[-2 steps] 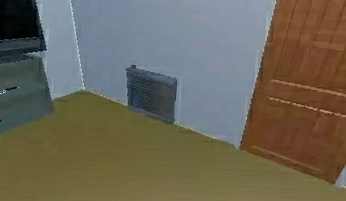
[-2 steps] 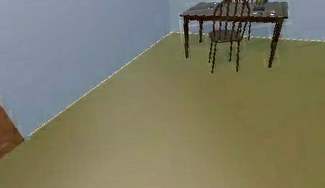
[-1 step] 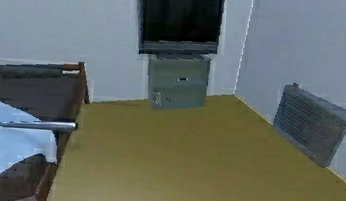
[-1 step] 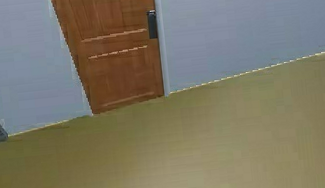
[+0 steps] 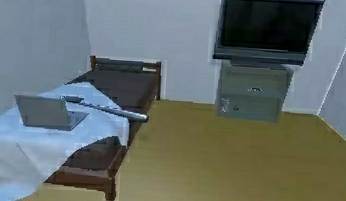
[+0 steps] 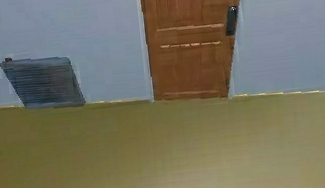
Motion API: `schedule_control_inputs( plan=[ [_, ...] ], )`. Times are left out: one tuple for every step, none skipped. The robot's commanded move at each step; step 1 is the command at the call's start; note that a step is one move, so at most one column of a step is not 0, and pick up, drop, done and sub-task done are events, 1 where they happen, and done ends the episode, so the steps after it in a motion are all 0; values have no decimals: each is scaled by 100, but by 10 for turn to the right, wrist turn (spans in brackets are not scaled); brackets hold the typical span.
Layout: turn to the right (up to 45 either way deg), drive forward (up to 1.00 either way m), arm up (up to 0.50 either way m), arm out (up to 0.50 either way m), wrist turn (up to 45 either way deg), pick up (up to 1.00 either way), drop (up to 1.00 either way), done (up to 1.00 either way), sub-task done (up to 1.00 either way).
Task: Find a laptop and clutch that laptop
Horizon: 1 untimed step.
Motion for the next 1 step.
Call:
schedule_control_inputs(
  plan=[
    [0,70,0,0,0,0,0,0,0]
  ],
)
